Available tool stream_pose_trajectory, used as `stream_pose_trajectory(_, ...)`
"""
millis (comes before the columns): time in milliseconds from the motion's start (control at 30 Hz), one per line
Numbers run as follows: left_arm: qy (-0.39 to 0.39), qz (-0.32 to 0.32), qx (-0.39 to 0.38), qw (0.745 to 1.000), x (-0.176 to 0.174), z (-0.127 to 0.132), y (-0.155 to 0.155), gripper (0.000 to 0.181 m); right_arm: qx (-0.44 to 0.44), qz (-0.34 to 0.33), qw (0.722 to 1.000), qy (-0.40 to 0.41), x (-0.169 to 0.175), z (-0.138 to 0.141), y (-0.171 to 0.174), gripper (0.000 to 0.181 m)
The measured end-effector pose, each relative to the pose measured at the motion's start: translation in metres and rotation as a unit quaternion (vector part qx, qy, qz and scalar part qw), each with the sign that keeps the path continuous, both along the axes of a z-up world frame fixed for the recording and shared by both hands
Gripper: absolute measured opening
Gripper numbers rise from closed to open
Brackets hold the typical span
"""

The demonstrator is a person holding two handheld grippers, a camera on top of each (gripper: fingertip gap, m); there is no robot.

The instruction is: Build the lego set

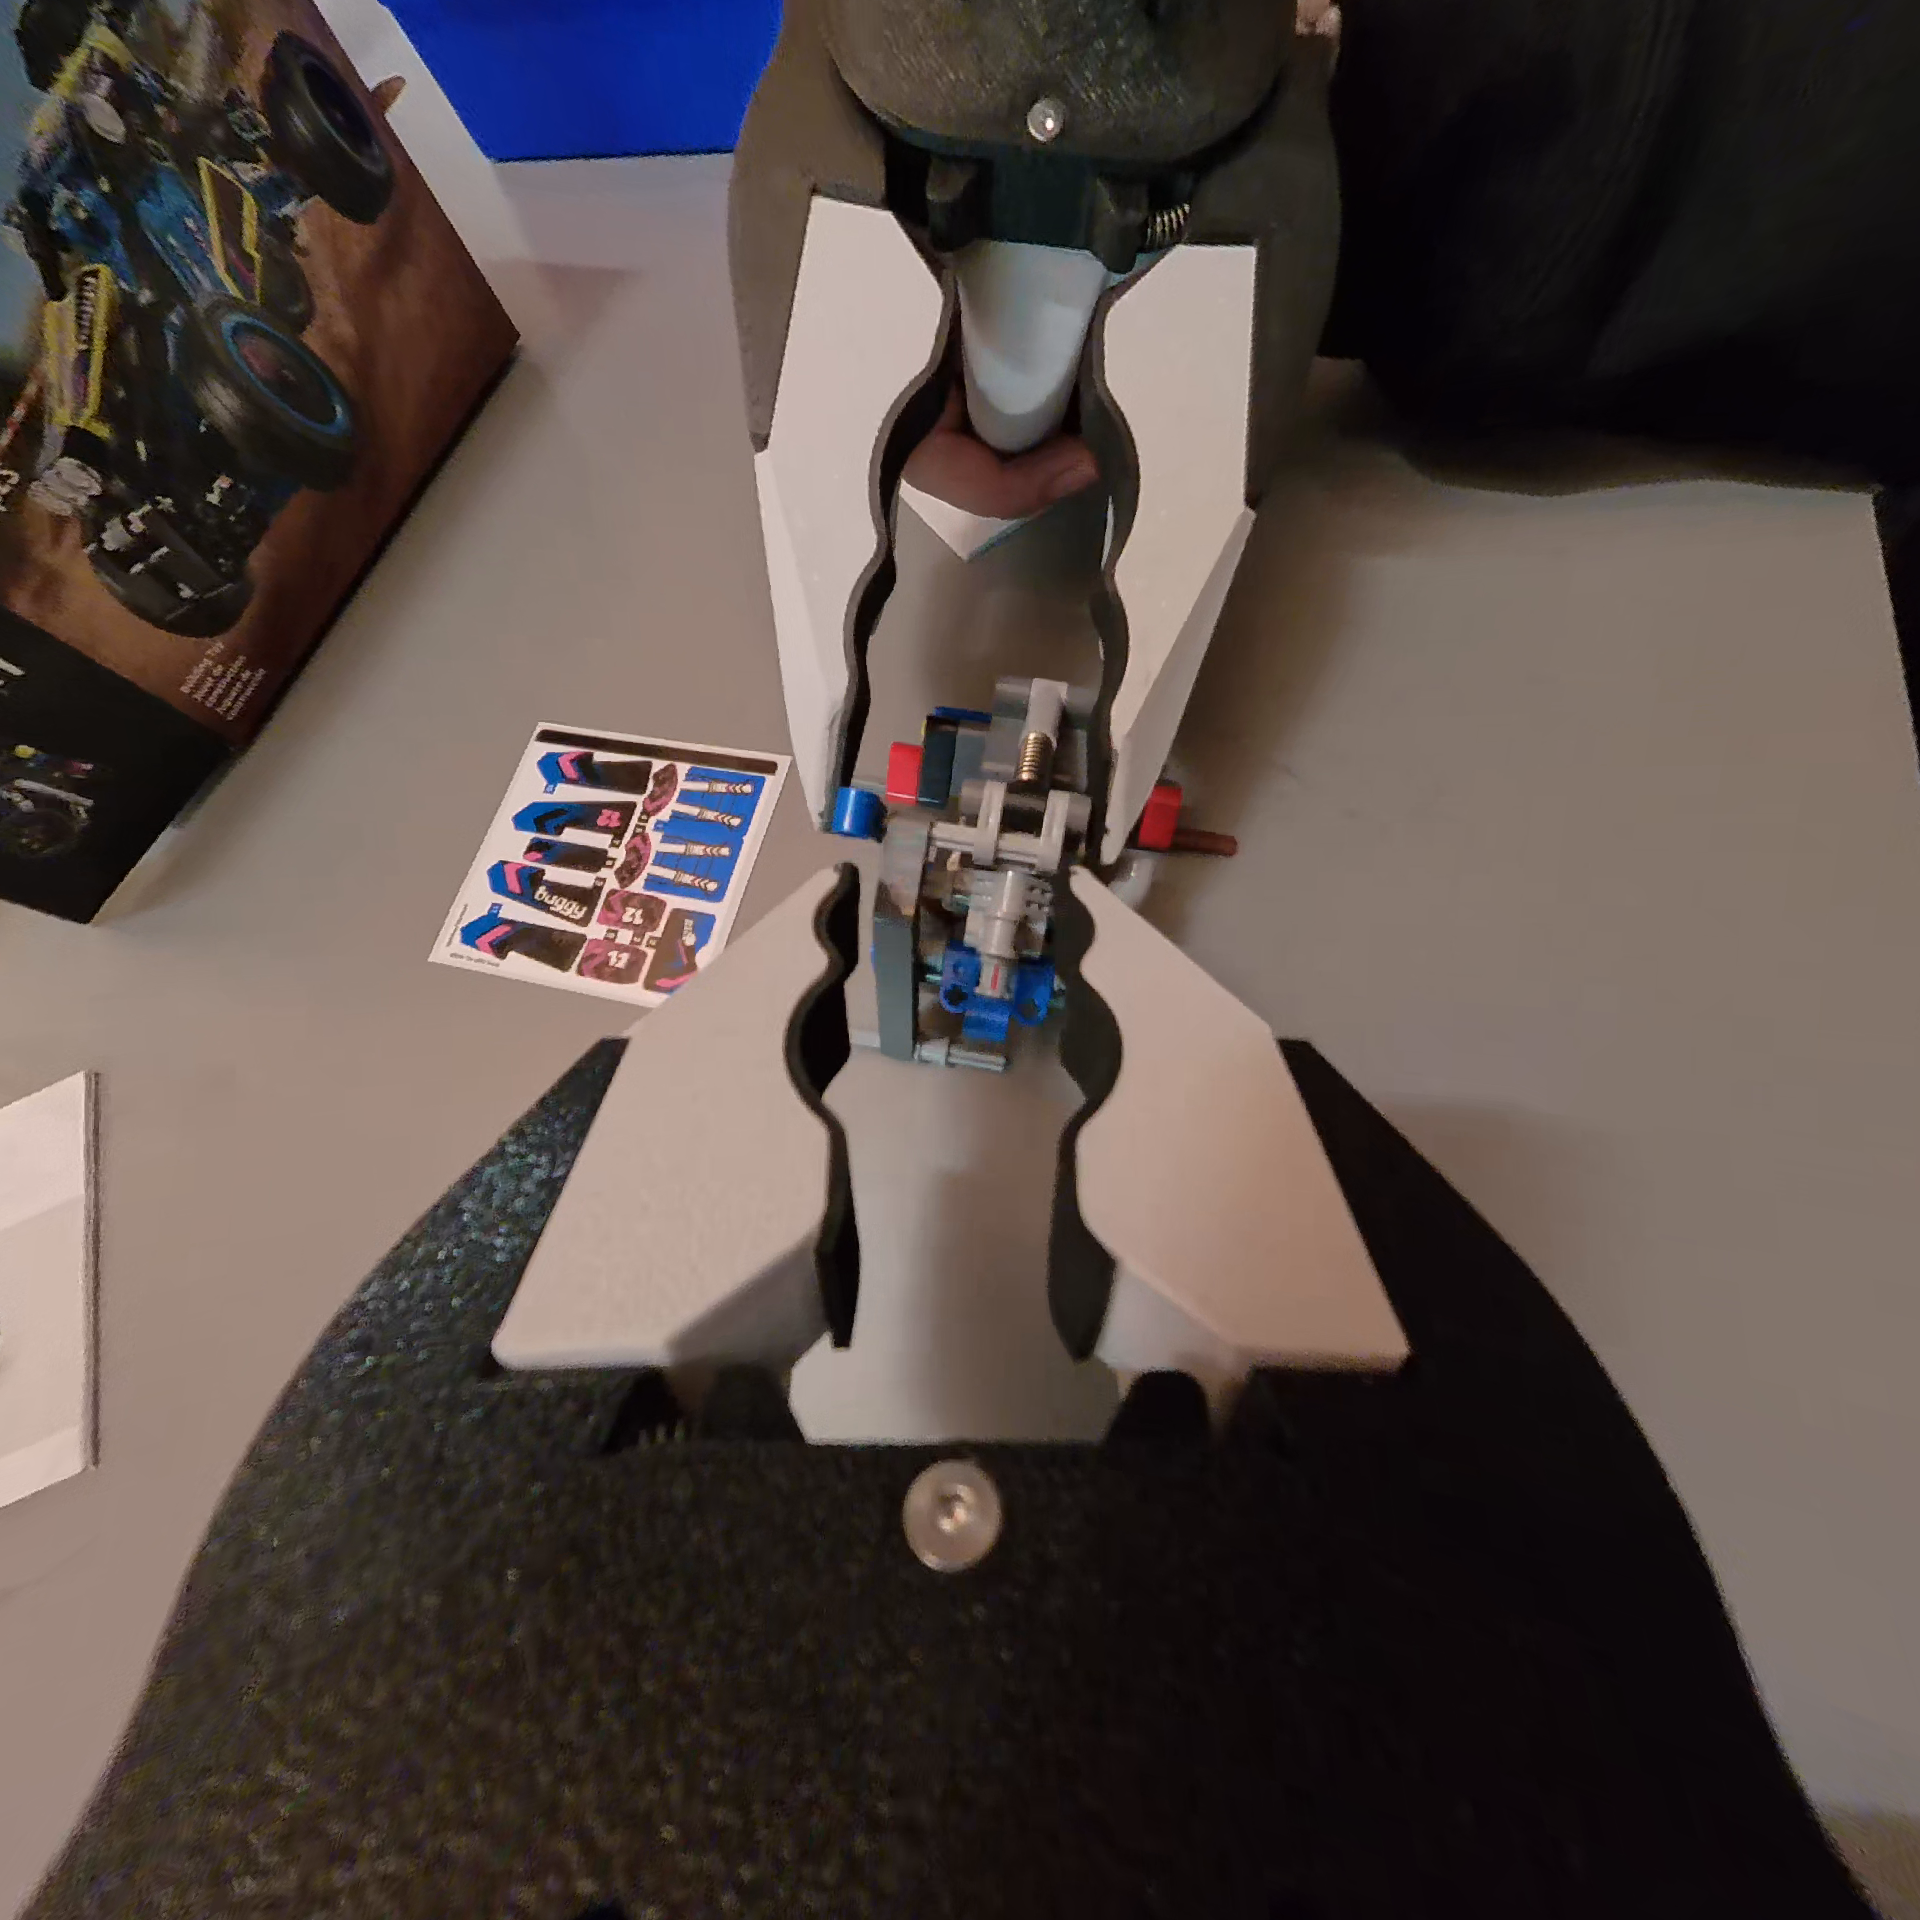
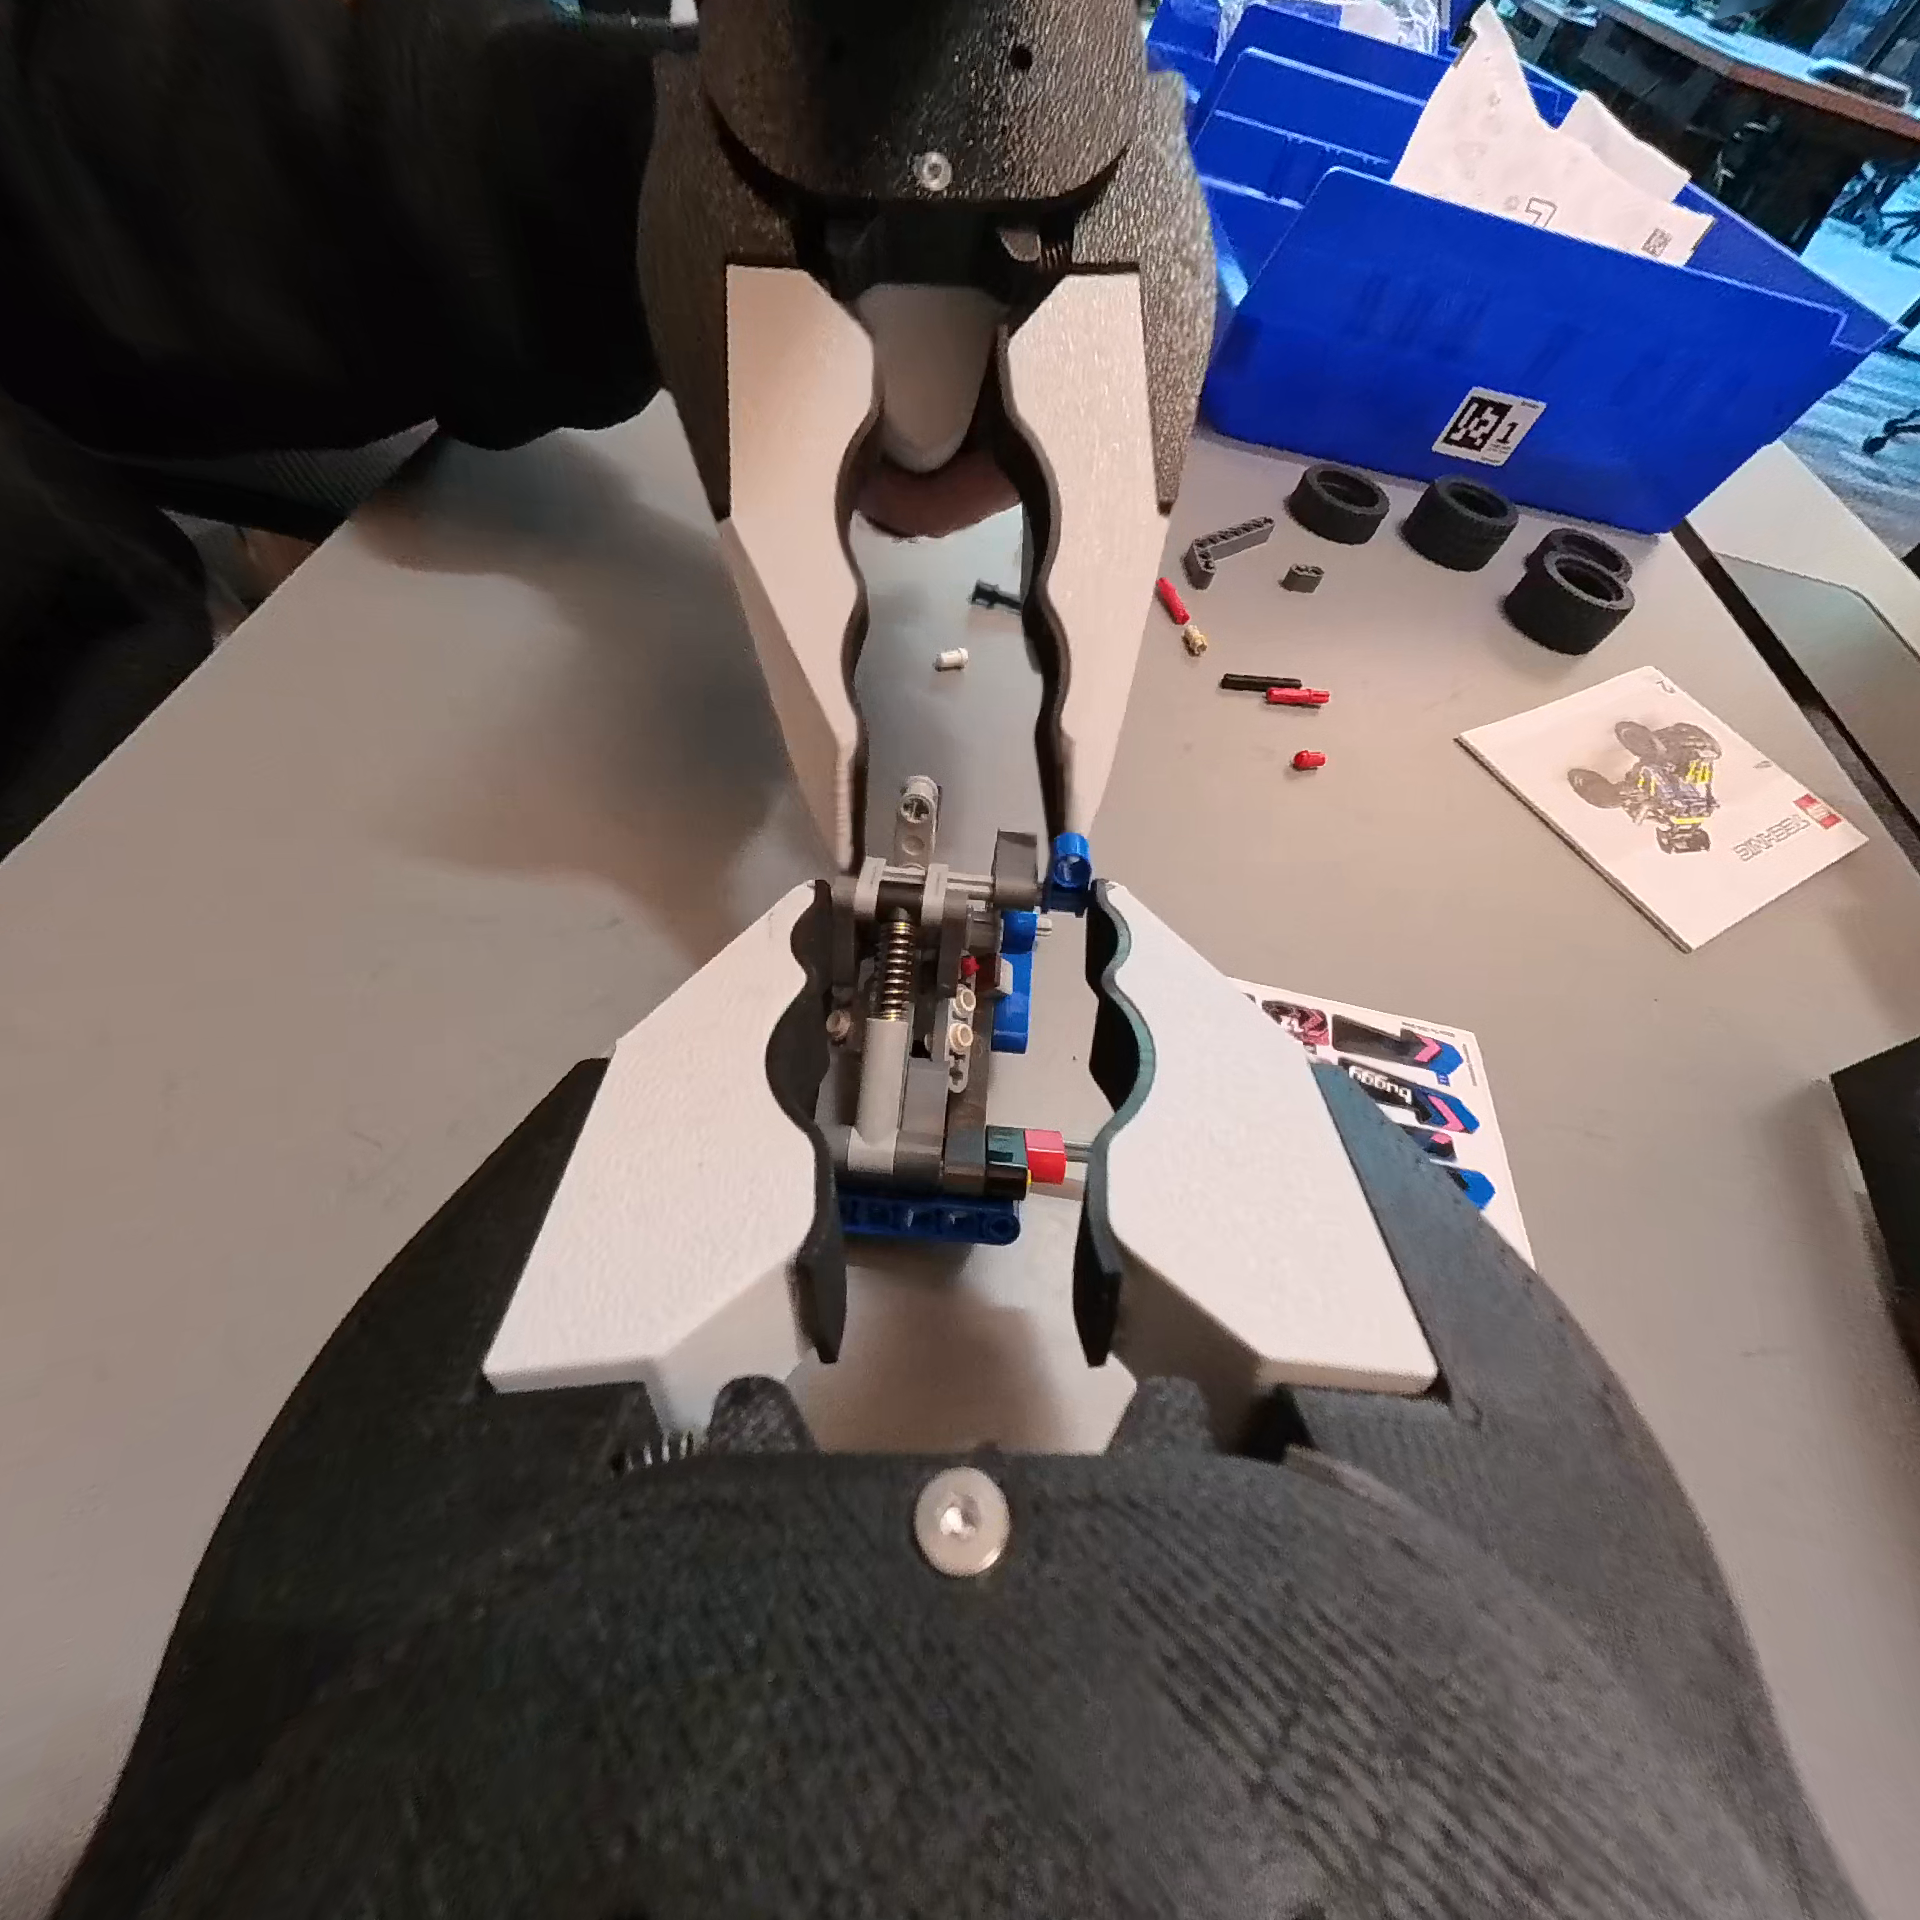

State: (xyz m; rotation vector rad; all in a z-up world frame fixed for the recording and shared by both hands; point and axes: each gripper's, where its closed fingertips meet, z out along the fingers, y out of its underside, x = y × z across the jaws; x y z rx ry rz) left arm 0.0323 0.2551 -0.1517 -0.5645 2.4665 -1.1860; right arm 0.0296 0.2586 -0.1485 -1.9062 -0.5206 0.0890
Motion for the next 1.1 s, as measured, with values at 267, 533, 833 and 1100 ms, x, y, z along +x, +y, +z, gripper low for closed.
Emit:
stream_pose_trajectory(267, 0.019, 0.011, -0.01, 1.0, -0.0009, -0.0046, -0.005, 0.033, -0.004, -0.001, 1.0, -0.011, -0.002, -0.0007, 0.0017, 0.047)
stream_pose_trajectory(533, 0.012, 0.004, -0.005, 1.0, -0.0008, -0.0046, -0.0039, 0.032, -0.01, 0.002, 1.0, 0.001, -0.0037, -0.001, 0.0029, 0.047)
stream_pose_trajectory(833, 0.002, -0.007, 0.024, 1.0, 0.0007, -0.0057, -0.0016, 0.029, -0.009, -0.009, 1.0, -0.009, -0.002, -0.0025, 0.0046, 0.044)
stream_pose_trajectory(1100, 0.016, -0.007, 0.014, 1.0, -0.0002, -0.0054, -0.0034, 0.029, -0.003, -0.01, 1.0, 0.0, -0.0009, -0.0025, 0.0044, 0.044)
